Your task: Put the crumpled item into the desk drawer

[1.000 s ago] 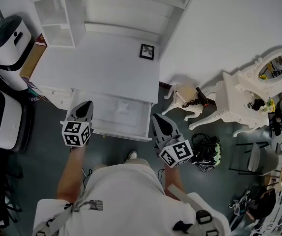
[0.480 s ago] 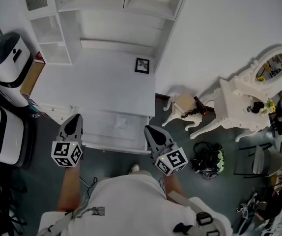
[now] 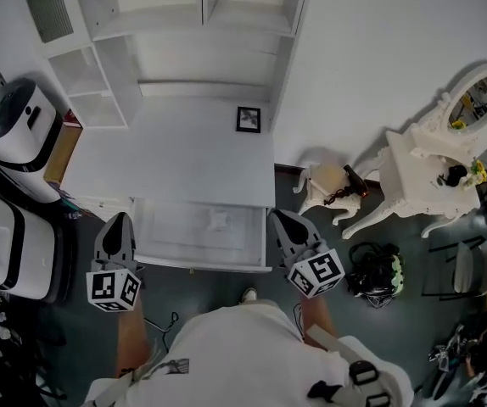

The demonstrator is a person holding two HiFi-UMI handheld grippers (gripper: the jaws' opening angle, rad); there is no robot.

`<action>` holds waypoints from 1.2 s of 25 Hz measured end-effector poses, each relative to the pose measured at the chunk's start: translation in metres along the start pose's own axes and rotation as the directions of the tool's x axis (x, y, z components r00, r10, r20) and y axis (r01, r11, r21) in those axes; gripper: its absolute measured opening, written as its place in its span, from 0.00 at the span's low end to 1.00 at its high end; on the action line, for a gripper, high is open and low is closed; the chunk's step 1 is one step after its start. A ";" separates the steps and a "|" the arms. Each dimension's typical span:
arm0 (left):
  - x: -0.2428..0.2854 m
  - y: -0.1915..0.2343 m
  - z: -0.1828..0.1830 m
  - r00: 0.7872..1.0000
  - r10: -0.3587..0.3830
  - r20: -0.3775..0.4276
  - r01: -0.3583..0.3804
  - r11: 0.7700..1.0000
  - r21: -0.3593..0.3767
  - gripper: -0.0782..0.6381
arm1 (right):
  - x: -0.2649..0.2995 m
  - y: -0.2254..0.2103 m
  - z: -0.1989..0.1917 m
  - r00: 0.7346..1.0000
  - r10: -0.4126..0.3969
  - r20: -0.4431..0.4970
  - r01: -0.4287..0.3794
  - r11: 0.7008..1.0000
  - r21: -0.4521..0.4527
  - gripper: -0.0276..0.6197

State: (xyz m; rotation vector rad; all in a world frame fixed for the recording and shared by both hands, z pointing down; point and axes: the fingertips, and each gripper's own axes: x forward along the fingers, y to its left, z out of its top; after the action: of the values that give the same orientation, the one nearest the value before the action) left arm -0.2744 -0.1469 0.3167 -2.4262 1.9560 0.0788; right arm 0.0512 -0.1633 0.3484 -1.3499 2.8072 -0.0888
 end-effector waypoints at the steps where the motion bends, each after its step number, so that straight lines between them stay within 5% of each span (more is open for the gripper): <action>1: -0.004 0.002 0.002 1.000 0.010 0.009 -0.010 1.000 0.001 0.13 | -0.001 -0.005 0.001 1.000 -0.009 0.000 0.009 1.000 -0.002 0.06; 10: -0.039 0.002 0.022 0.997 0.063 0.043 -0.063 0.998 -0.003 0.13 | 0.001 -0.019 0.017 0.999 -0.032 0.015 0.032 0.999 -0.013 0.06; 30: -0.038 -0.012 0.009 1.000 -0.003 0.030 0.005 0.998 -0.065 0.13 | 0.002 0.014 0.012 1.000 -0.010 -0.018 0.009 1.000 -0.021 0.06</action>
State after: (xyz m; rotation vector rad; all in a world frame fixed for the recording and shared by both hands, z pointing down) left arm -0.2713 -0.1073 0.3092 -2.4531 1.9667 0.1809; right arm 0.0399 -0.1562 0.3353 -1.3737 2.8249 -0.0732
